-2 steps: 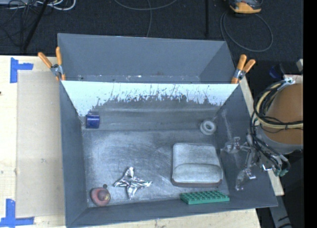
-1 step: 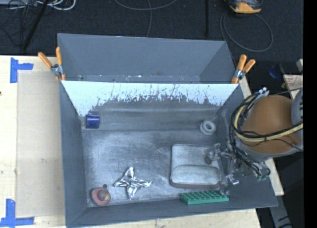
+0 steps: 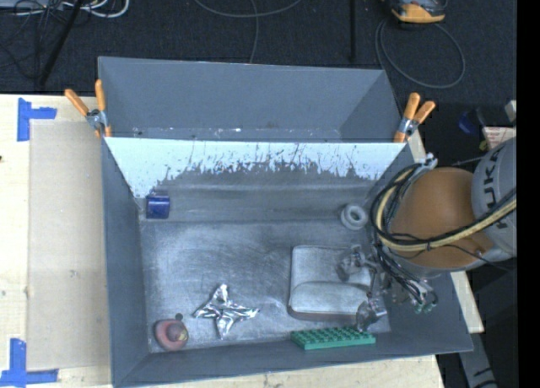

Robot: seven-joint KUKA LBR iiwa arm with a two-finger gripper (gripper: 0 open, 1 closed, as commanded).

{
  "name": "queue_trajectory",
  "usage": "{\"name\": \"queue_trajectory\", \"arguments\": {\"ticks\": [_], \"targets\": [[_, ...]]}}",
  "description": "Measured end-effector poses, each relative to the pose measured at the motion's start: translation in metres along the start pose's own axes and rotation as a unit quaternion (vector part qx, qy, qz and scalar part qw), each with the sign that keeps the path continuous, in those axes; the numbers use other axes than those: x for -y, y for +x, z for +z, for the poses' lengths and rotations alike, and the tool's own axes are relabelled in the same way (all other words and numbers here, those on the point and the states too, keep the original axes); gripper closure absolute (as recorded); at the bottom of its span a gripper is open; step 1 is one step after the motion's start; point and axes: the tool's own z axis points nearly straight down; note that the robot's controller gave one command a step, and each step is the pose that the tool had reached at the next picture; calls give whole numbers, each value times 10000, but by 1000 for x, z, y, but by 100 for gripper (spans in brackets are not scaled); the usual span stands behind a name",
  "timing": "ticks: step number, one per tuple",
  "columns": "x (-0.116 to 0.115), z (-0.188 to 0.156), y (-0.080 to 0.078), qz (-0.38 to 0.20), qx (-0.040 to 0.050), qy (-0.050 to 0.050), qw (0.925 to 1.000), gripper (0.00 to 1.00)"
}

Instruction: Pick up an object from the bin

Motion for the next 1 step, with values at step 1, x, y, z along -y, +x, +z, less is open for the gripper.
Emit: {"name": "queue_trajectory", "arguments": {"ticks": [1], "targets": [[25,2,-1,1266,63,8,9919,0]]}}
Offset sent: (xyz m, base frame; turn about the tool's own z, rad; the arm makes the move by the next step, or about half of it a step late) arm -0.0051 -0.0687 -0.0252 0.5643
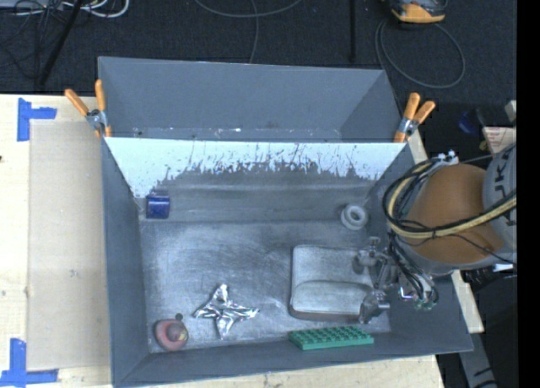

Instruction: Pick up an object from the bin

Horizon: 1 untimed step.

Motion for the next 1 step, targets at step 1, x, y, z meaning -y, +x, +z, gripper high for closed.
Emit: {"name": "queue_trajectory", "arguments": {"ticks": [1], "targets": [[-66,-89,19,280,-236,-85,9993,0]]}}
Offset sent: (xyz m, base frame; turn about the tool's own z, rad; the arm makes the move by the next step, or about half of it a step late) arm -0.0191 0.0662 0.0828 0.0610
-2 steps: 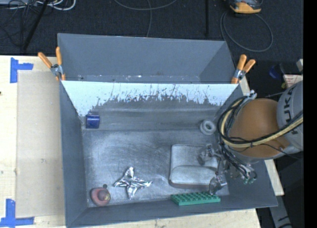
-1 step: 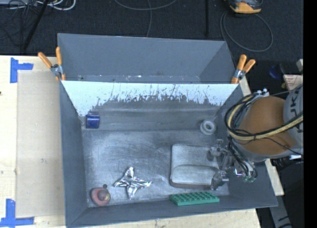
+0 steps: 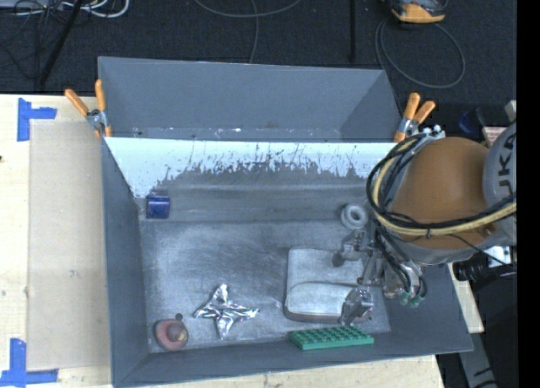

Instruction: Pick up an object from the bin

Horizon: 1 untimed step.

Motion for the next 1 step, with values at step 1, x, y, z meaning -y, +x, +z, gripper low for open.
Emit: {"name": "queue_trajectory", "arguments": {"ticks": [1], "targets": [[-2,78,-14,-359,102,8,9993,0]]}}
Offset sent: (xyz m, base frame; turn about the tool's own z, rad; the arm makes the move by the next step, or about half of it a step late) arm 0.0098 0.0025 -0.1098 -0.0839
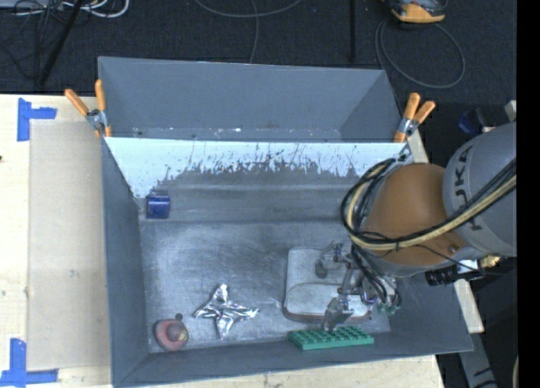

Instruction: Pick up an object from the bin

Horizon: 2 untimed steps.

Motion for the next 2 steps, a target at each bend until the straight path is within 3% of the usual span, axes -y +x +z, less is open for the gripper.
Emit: {"name": "queue_trajectory", "arguments": {"ticks": [1,2], "targets": [[12,8,-2,-848,98,-27,9963,0],[28,9,-7,-109,118,5,9999,0]]}}
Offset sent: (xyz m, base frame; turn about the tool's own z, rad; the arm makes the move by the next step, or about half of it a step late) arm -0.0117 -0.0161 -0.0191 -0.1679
